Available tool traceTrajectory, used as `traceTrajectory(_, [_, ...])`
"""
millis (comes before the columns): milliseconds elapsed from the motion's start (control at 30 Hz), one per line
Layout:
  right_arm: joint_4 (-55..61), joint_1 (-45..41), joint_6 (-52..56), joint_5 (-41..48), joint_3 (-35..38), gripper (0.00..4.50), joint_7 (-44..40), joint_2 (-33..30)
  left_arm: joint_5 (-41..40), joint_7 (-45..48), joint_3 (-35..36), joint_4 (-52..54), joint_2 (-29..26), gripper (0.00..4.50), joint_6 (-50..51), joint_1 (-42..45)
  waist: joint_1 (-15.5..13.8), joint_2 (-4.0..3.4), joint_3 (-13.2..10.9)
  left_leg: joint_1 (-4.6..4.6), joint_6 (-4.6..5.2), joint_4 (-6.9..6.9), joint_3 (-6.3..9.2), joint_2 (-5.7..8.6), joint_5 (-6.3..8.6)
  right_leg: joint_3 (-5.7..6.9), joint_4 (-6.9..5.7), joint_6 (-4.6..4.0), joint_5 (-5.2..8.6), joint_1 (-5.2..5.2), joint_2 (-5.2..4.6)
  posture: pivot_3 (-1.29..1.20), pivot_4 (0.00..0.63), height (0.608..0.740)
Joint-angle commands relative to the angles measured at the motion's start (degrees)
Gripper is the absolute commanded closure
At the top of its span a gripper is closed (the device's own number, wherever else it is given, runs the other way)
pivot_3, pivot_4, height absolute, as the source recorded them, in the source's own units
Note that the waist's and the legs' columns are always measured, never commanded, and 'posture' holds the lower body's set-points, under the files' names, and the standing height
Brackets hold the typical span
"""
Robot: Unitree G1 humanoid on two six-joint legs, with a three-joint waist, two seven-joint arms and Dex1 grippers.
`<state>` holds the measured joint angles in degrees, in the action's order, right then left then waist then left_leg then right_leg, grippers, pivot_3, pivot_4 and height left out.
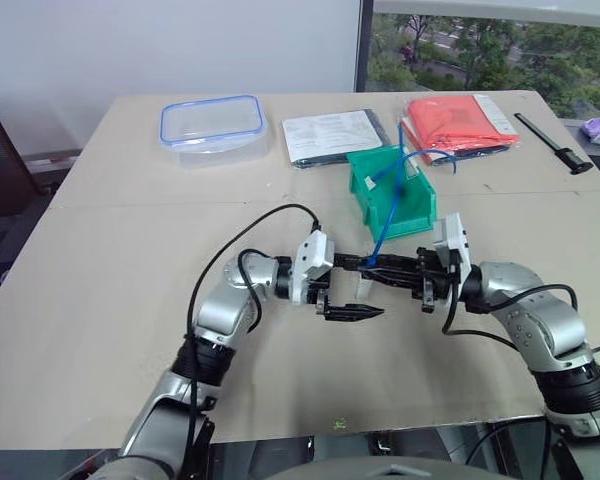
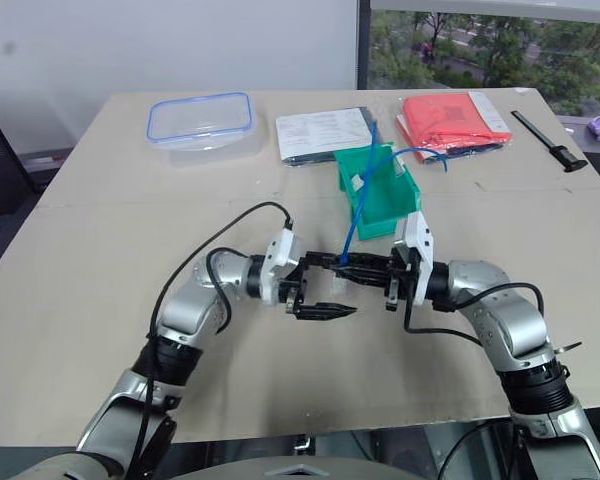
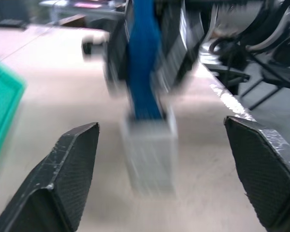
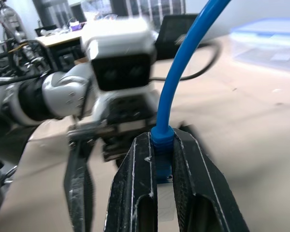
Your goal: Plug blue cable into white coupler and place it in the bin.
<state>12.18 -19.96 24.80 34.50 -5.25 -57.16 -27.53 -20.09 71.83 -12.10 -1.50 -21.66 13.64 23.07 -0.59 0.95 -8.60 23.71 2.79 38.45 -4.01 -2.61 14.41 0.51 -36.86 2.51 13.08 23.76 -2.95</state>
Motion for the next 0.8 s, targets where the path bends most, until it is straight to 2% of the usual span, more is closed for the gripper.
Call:
traceTrajectory(33, [-4.0, -5.8, 0.4, -0.3, 4.3, 4.50, 5.8, 2.0, -1.2, -8.4, 4.2, 7.9, -1.3, 0.17, 5.5, -1.7, 0.0, 0.00, 0.0, 0.00, 0.00, 0.01, 0.00, 0.00, 0.00, 0.00, 0.00, 0.00, 0.00, 0.00, 0.00, 0.00, 0.150, 0.740])
traceTrajectory(133, [-12.3, -14.0, 4.9, -3.0, 6.5, 4.50, 16.0, 4.7, 0.2, -17.7, 7.3, 14.6, -2.3, 0.17, 11.1, -3.5, 0.2, 0.00, 0.0, -0.02, 0.00, 0.01, -0.02, -0.02, 0.00, -0.03, -0.04, 0.00, -0.01, 0.00, -0.01, 0.00, 0.150, 0.740])
traceTrajectory(233, [-22.9, -22.6, 9.2, -3.8, 8.9, 4.50, 21.6, 6.3, 0.1, -25.8, 10.3, 21.9, -2.9, 0.17, 17.8, -3.9, 0.2, -0.02, 0.0, -0.02, -0.01, -0.01, -0.02, -0.01, 0.00, 0.00, -0.07, -0.01, -0.01, 0.01, -0.01, 0.00, 0.150, 0.740])
traceTrajectory(400, [-39.5, -32.3, 6.6, -7.8, 9.5, 4.50, 22.4, 7.1, -0.6, -33.6, 11.6, 28.8, -3.3, 0.17, 25.6, -2.5, -0.1, -0.03, 0.0, 0.03, -0.02, -0.08, -0.07, 0.02, -0.01, -0.02, -0.05, 0.00, -0.02, 0.08, -0.04, 0.00, 0.150, 0.740])
traceTrajectory(600, [-53.5, -39.5, 2.7, -12.2, 9.8, 4.50, 23.6, 8.2, -1.8, -36.7, 11.5, 30.4, -3.1, 0.17, 29.0, -1.1, 0.2, -0.04, 0.0, 0.06, -0.03, -0.13, -0.11, 0.03, -0.01, -0.04, 0.01, 0.00, -0.02, 0.12, -0.04, 0.00, 0.150, 0.740])
traceTrajectory(700, [-55.7, -40.7, 0.7, -13.1, 10.8, 3.37, 24.2, 8.4, -2.1, -37.3, 11.7, 29.9, -3.0, 0.13, 29.3, -1.0, 0.5, -0.04, 0.0, 0.05, -0.04, -0.14, -0.10, 0.02, -0.02, -0.03, 0.00, 0.00, -0.02, 0.12, -0.04, 0.00, 0.150, 0.740])
traceTrajectory(767, [-54.3, -40.6, 0.1, -13.0, 11.9, 2.34, 24.8, 7.9, -2.4, -37.6, 11.8, 29.6, -3.2, 0.13, 29.3, -0.8, 0.6, -0.05, 0.0, 0.06, -0.04, -0.15, -0.09, 0.01, -0.02, -0.03, 0.00, 0.00, -0.02, 0.13, -0.05, 0.00, 0.150, 0.740])
traceTrajectory(800, [-52.7, -40.1, 0.3, -13.0, 12.3, 2.00, 24.8, 7.4, -2.5, -37.7, 11.9, 29.5, -3.3, 0.13, 29.2, -0.8, 0.7, -0.05, 0.0, 0.07, -0.04, -0.15, -0.09, 0.01, -0.02, -0.03, 0.00, 0.00, -0.02, 0.13, -0.05, 0.00, 0.150, 0.740])
